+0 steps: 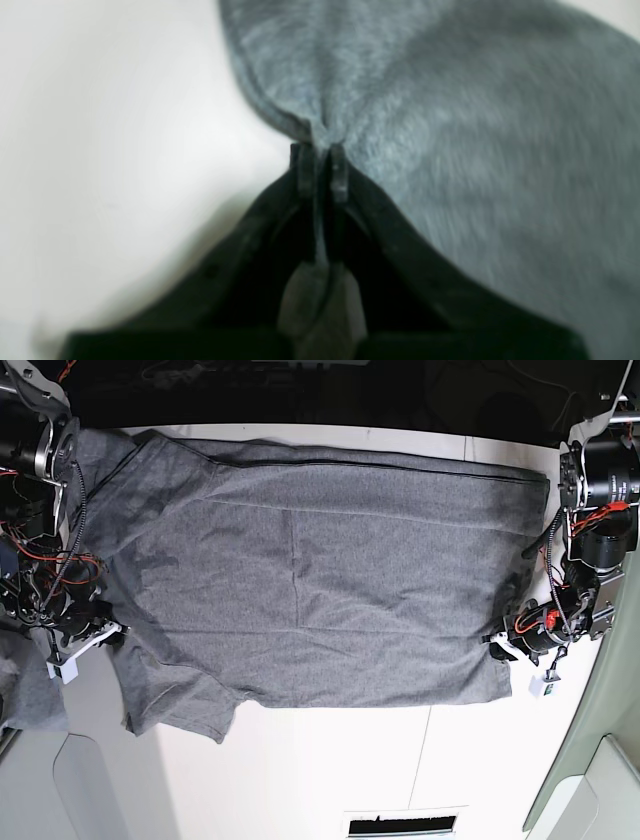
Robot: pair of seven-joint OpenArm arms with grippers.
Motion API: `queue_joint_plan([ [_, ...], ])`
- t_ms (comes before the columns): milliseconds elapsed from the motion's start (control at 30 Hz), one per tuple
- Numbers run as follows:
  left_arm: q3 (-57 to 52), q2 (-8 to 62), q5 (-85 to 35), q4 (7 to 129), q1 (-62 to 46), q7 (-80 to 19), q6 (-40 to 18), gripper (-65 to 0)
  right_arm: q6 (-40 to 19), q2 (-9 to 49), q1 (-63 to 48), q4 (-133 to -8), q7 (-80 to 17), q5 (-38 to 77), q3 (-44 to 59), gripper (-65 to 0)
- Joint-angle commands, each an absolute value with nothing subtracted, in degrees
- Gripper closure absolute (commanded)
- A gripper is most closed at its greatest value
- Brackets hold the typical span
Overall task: Layout the t-shirt on the table in an organized manner, then fold the t-shirt properly
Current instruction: 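Regrasp the shirt's opposite side edge with both grippers, then fold that edge over the body with both grippers, forming a strip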
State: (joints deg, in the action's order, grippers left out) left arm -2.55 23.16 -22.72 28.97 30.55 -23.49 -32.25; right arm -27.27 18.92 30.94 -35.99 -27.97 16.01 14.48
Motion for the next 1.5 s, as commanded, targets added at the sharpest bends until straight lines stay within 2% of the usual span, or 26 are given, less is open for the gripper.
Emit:
queue_joint_plan([
  [0, -2.6, 24.9, -26.0, 30.7, 32.1, -23.8, -35.7, 0.0, -27.7, 19.8, 32.7, -38.5, -27.3, 17.0, 14.5, 0.0],
  [33, -2.6, 25.6, -29.2, 31.8, 32.0, -25.8, -39.1, 0.0, -27.7, 20.0, 32.6, -39.9, -28.1, 17.0, 14.5, 0.0],
  [67, -2.6, 26.4, -32.1, 32.8, 32.0, -28.7, -40.0, 0.0, -27.7, 20.3, 32.6, -41.4, -29.3, 17.0, 14.5, 0.0],
  [267, -2.6, 30.8, -49.1, 39.5, 30.3, -45.3, -40.0, 0.0, -30.1, 22.9, 31.0, -49.9, -38.2, 23.2, 14.5, 0.0],
  [467, -2.6, 36.1, -58.3, 49.7, 23.2, -52.9, -40.0, 0.0, -30.3, 27.8, 21.4, -61.2, -41.8, 31.1, 14.6, 0.0],
  [733, -2.6, 39.1, -61.1, 62.1, 12.5, -53.8, -40.0, 0.0, -30.3, 30.1, 7.6, -70.8, -41.9, 35.5, 17.8, 0.0],
  [1033, -2.6, 38.9, -61.0, 63.5, 8.4, -51.2, -40.0, 0.0, -30.3, 28.4, 0.8, -71.6, -39.6, 37.3, 23.3, 0.0],
  [1100, -2.6, 38.7, -61.1, 63.5, 8.5, -51.2, -40.0, 0.0, -30.3, 28.4, 1.3, -71.6, -39.0, 37.6, 23.4, -16.7],
  [1133, -2.6, 38.4, -61.0, 63.5, 8.6, -51.2, -40.0, 0.0, -30.3, 28.4, 1.6, -71.6, -37.9, 37.5, 23.4, -23.2],
  [1167, -2.6, 38.3, -61.0, 63.5, 8.6, -51.2, -40.0, 0.0, -30.2, 28.4, 2.1, -71.6, -36.2, 37.5, 23.4, -27.1],
  [1300, -2.6, 37.5, -58.5, 63.5, 8.5, -51.2, -40.0, 0.0, -29.8, 28.0, 5.7, -71.6, -33.0, 36.6, 23.3, -28.0],
  [1467, -2.6, 37.3, -56.6, 63.5, 8.4, -51.2, -40.0, 0.0, -28.5, 24.4, 12.2, -69.9, -32.7, 29.2, 22.6, -28.0],
])
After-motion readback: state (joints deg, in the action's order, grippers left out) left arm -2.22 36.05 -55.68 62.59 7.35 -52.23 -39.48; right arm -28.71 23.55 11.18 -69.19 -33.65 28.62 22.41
